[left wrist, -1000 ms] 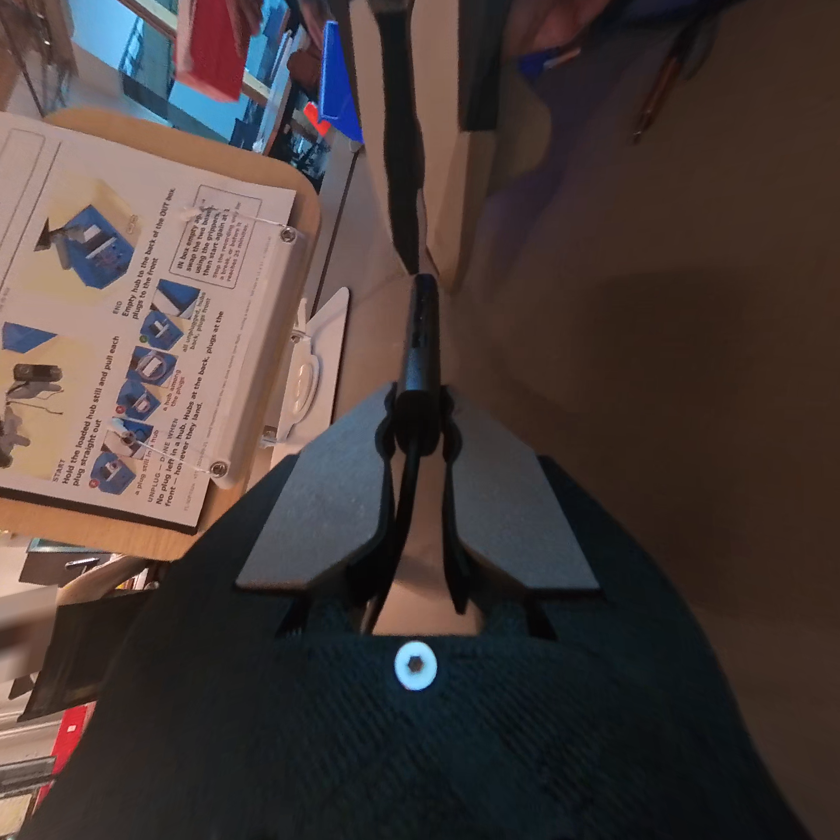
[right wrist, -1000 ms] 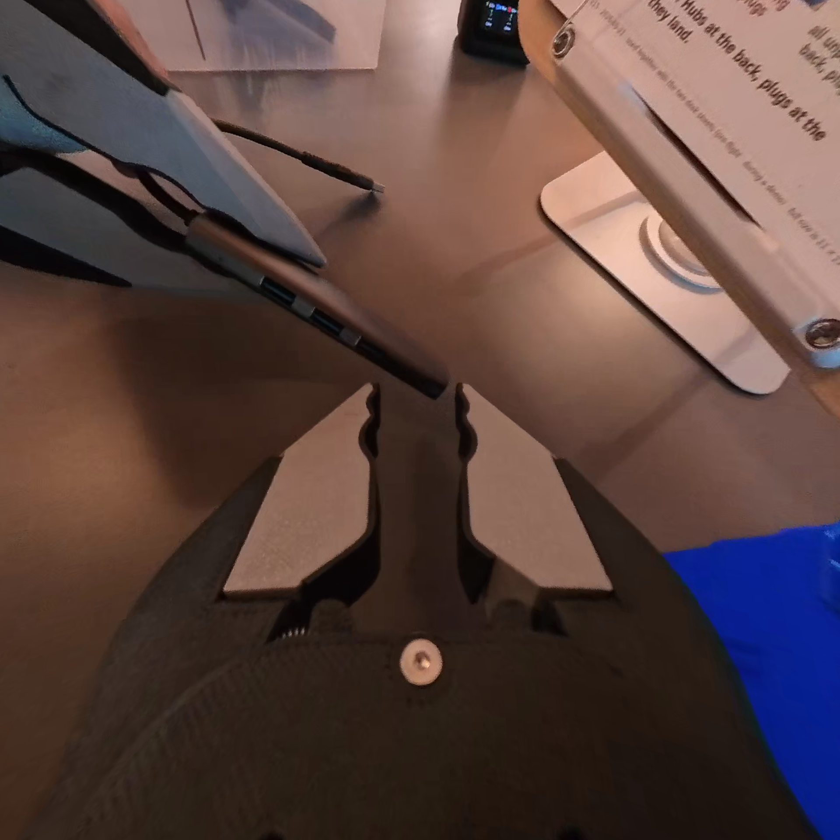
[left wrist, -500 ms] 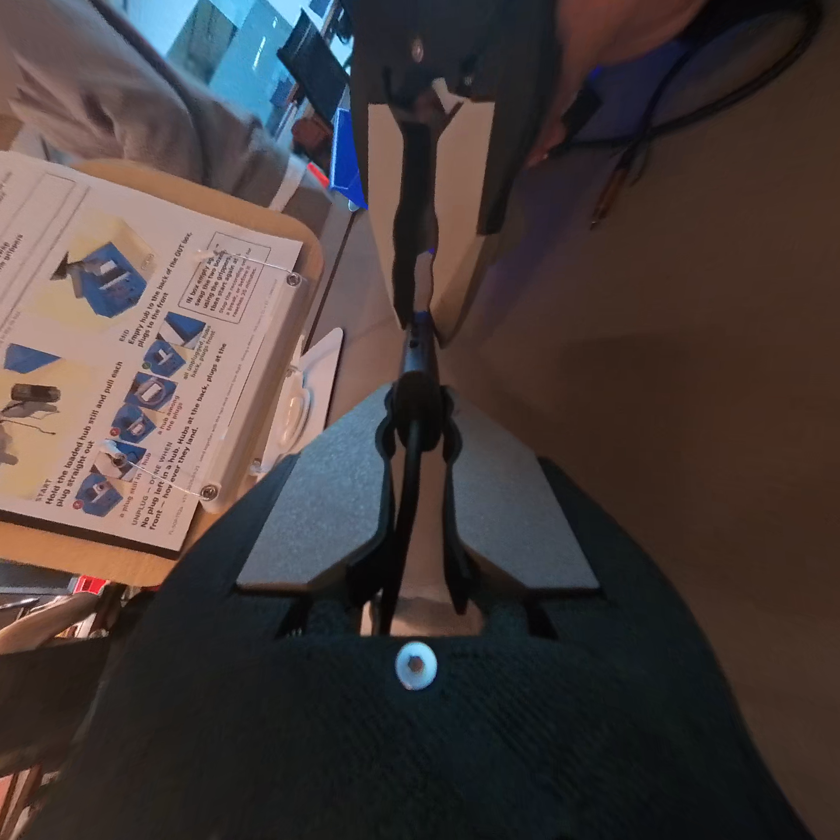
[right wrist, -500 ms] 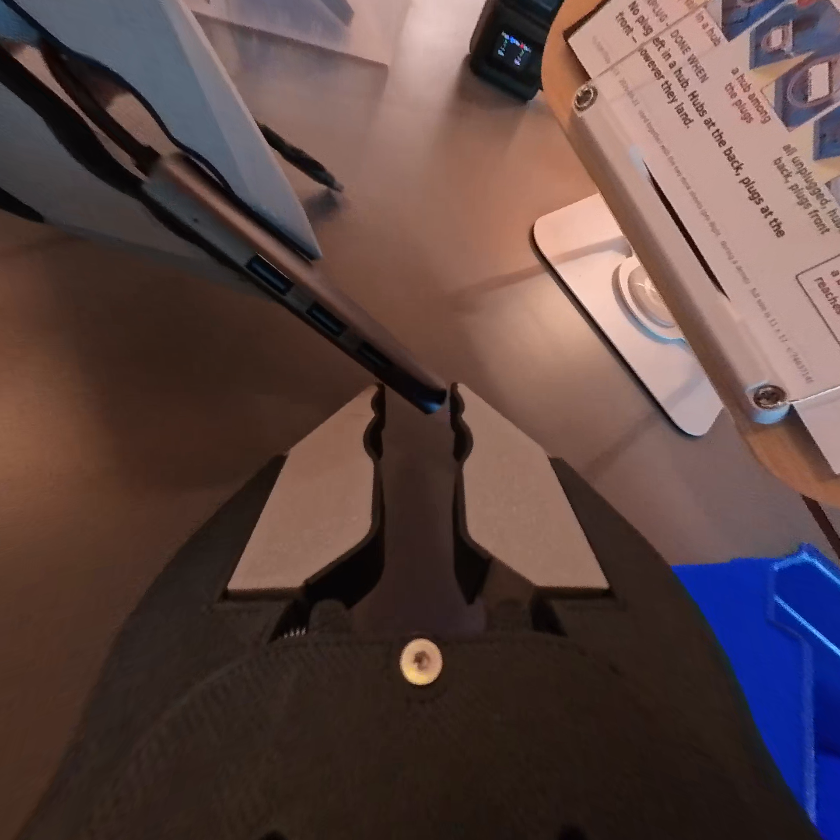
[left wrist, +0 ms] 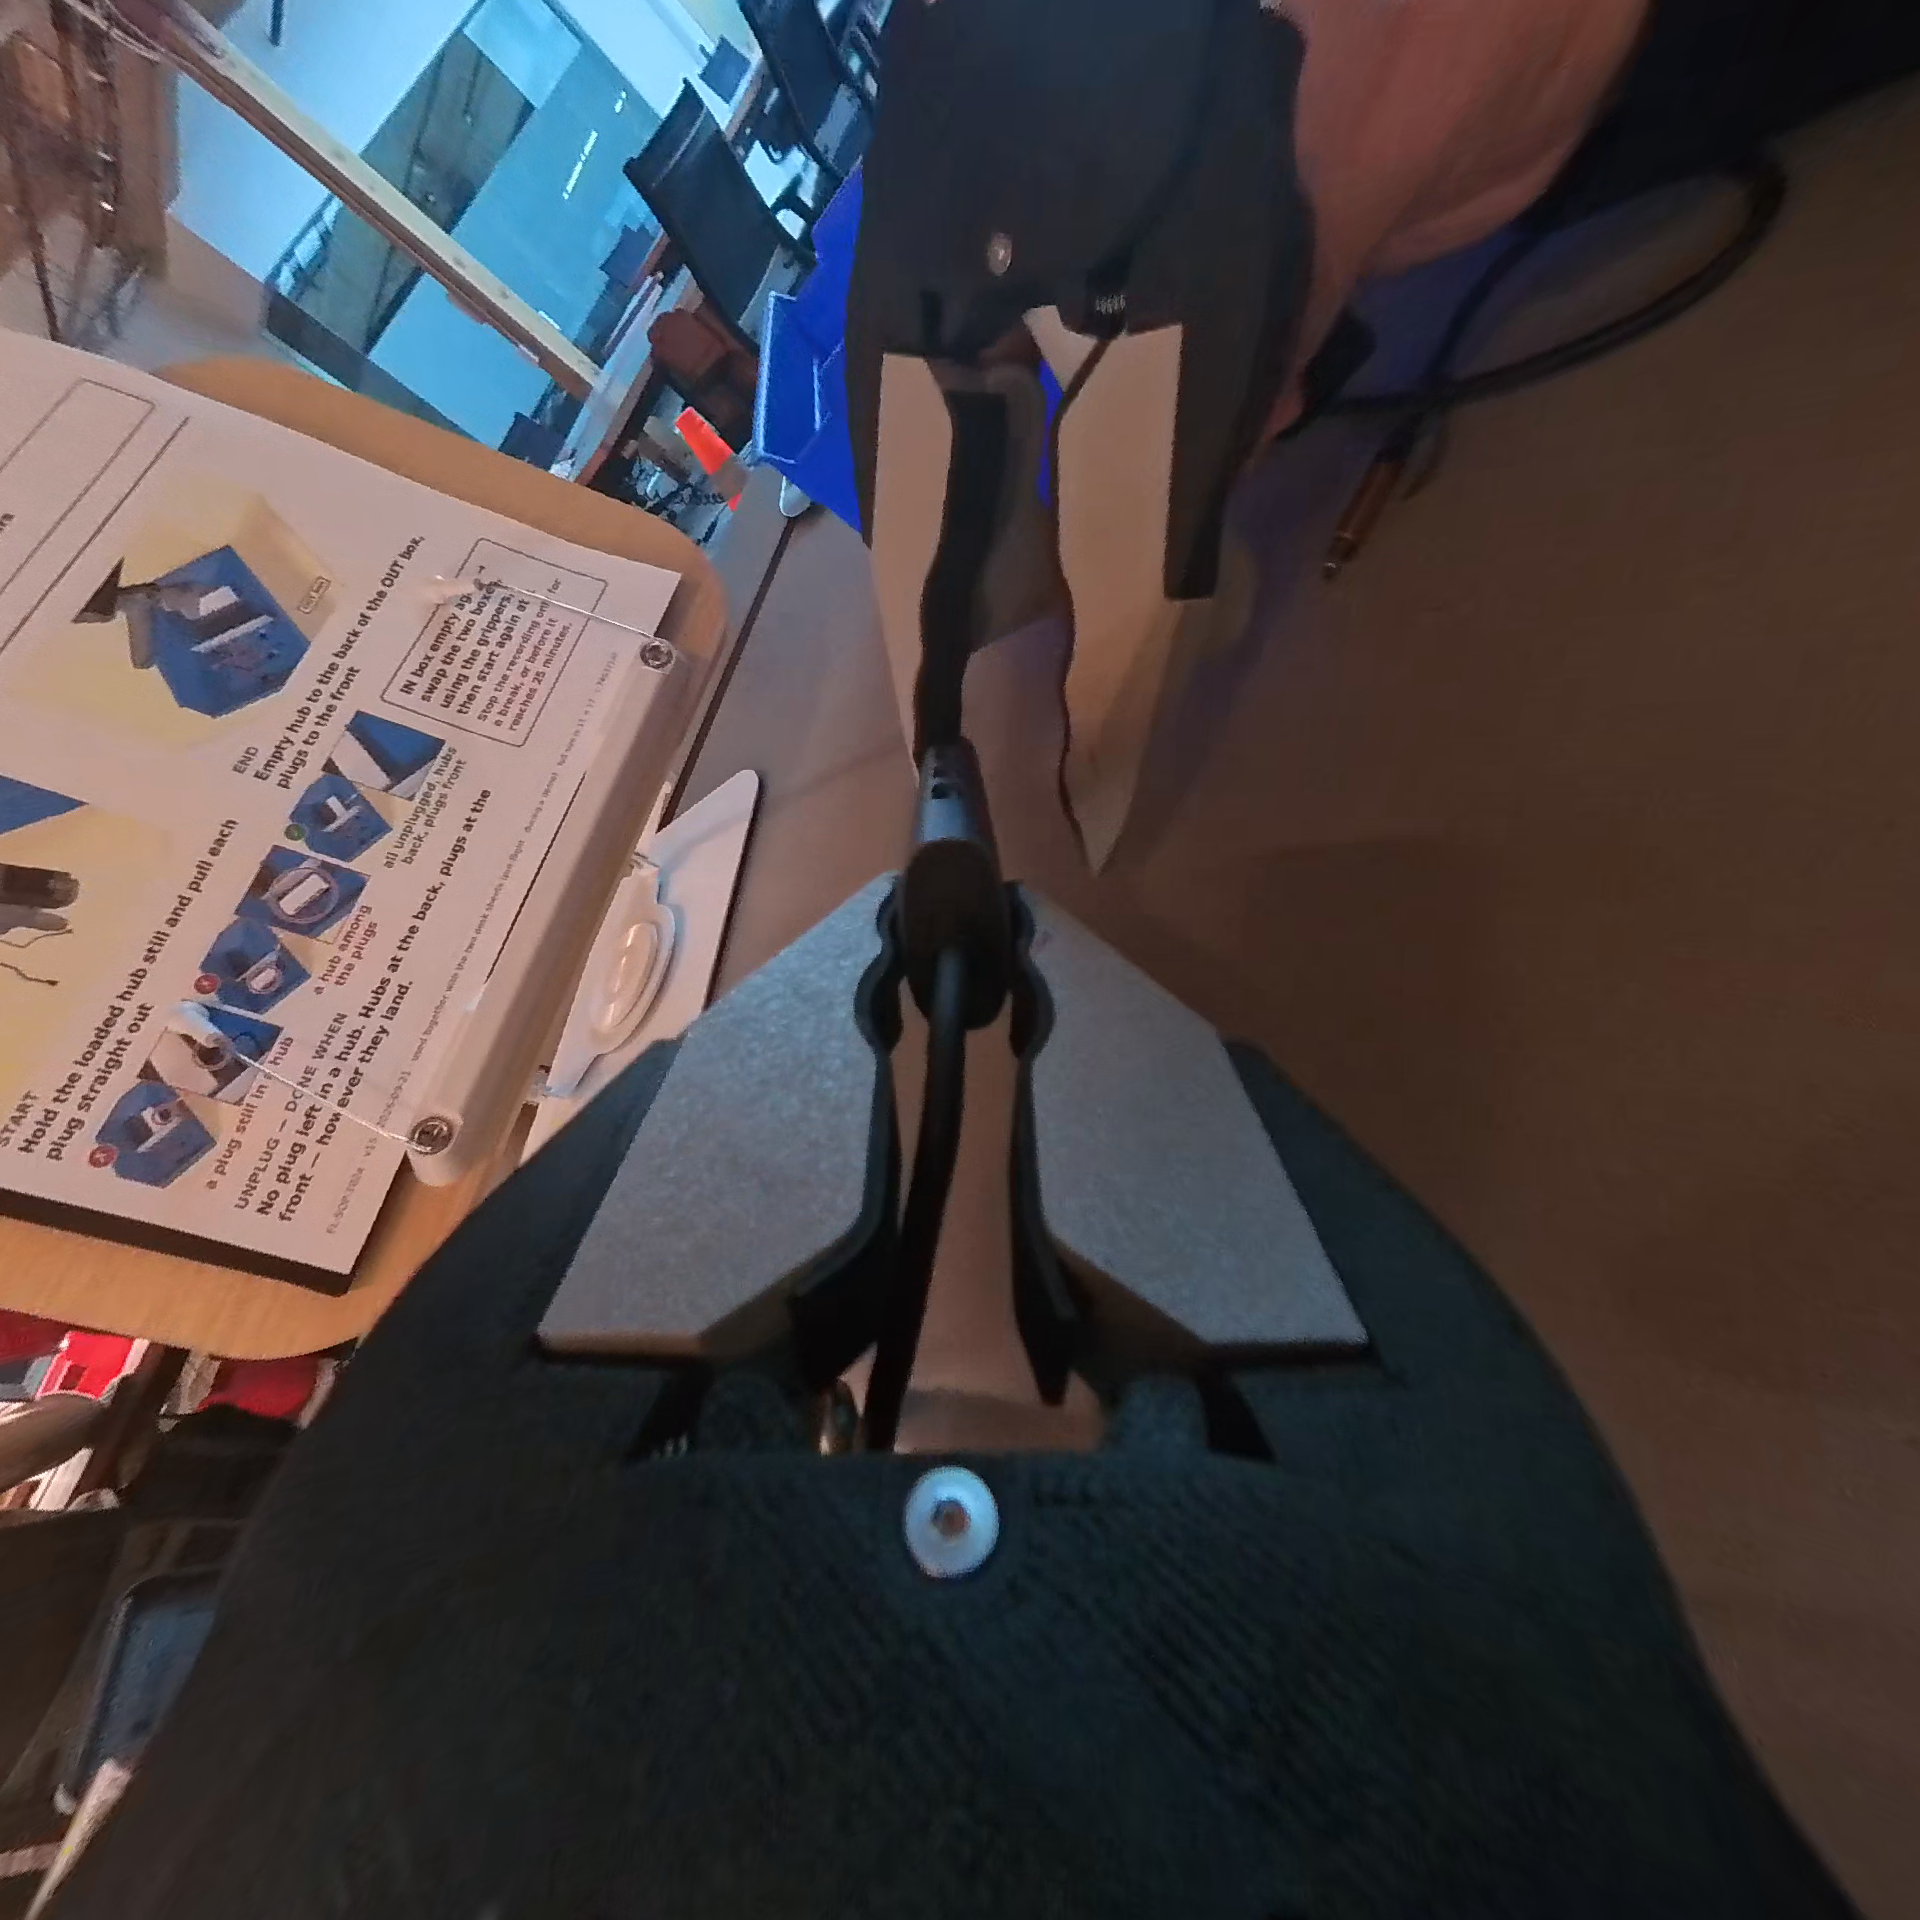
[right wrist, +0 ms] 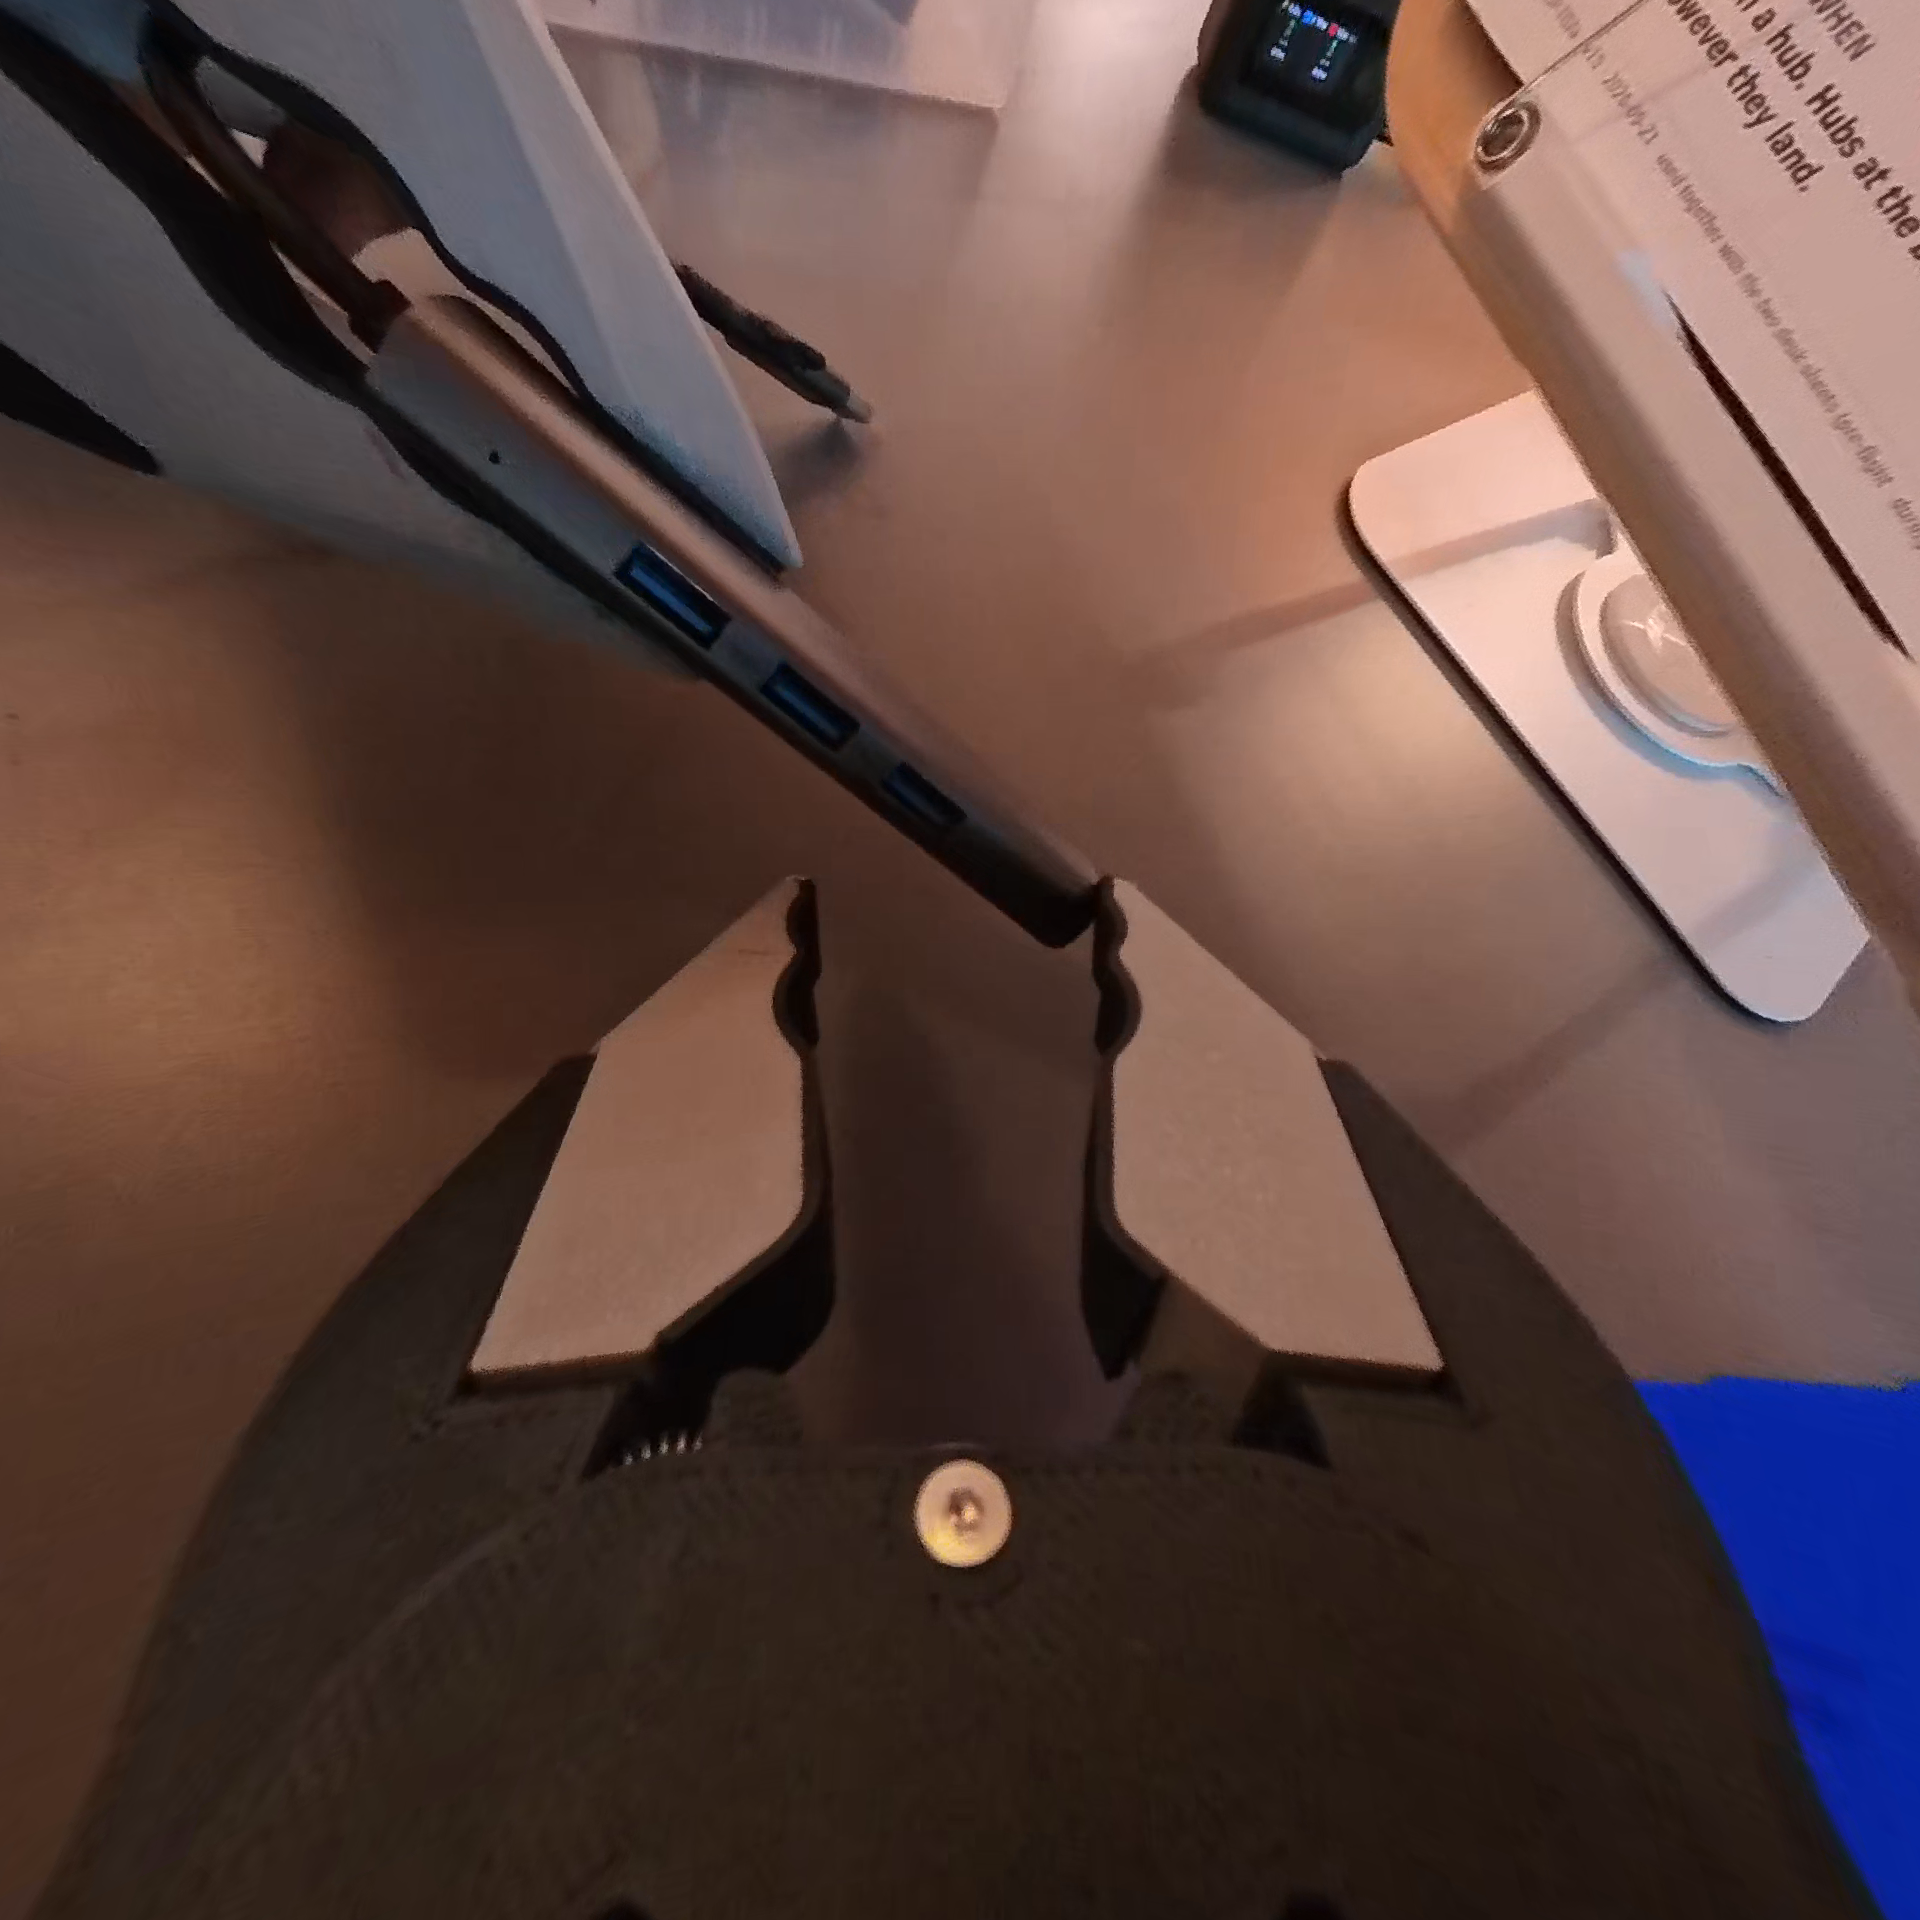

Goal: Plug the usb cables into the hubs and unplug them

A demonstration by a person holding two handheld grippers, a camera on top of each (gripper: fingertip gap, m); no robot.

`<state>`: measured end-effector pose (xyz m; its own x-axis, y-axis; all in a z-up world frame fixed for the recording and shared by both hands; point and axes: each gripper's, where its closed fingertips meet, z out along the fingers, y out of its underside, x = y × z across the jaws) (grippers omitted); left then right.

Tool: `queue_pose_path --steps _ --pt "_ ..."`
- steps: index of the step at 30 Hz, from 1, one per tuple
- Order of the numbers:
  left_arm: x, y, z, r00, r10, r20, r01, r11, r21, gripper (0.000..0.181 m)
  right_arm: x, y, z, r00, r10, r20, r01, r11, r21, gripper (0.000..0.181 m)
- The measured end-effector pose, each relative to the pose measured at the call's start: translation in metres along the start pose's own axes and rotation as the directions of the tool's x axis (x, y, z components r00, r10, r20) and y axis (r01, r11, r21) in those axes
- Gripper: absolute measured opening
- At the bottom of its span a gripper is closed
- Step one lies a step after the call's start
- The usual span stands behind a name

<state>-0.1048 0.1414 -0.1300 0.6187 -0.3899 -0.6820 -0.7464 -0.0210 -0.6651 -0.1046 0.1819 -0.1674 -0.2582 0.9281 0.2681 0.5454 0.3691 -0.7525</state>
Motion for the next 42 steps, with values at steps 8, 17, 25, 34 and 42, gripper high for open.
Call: queue_pose_path --steps 8,17,25,34,42 --pt "0.001 0.005 0.003 1.0 -0.002 -0.003 0.002 1.0 -0.015 0.015 0.0 -0.006 -0.001 0.993 0.102 0.057 -0.106 0.993 0.059 0.041" --pt "0.0 0.007 0.004 1.0 0.009 0.012 -0.009 1.0 -0.027 0.014 -0.005 -0.011 -0.004 0.992 0.091 0.083 -0.097 0.992 0.083 0.047" --pt "0.001 0.006 0.005 1.0 0.021 0.012 -0.021 0.999 -0.026 0.014 -0.013 -0.015 -0.004 0.99 0.08 0.12 -0.091 0.991 0.095 0.048" --pt "0.001 0.004 0.004 0.999 0.042 0.028 -0.041 0.999 -0.015 0.015 -0.018 -0.018 -0.005 0.989 0.054 0.137 -0.07 0.991 0.111 0.054" --pt "-0.002 0.004 0.002 0.996 0.07 0.052 -0.069 0.997 -0.016 0.014 -0.02 -0.021 -0.007 0.993 0.016 0.115 -0.03 0.992 0.122 0.059"
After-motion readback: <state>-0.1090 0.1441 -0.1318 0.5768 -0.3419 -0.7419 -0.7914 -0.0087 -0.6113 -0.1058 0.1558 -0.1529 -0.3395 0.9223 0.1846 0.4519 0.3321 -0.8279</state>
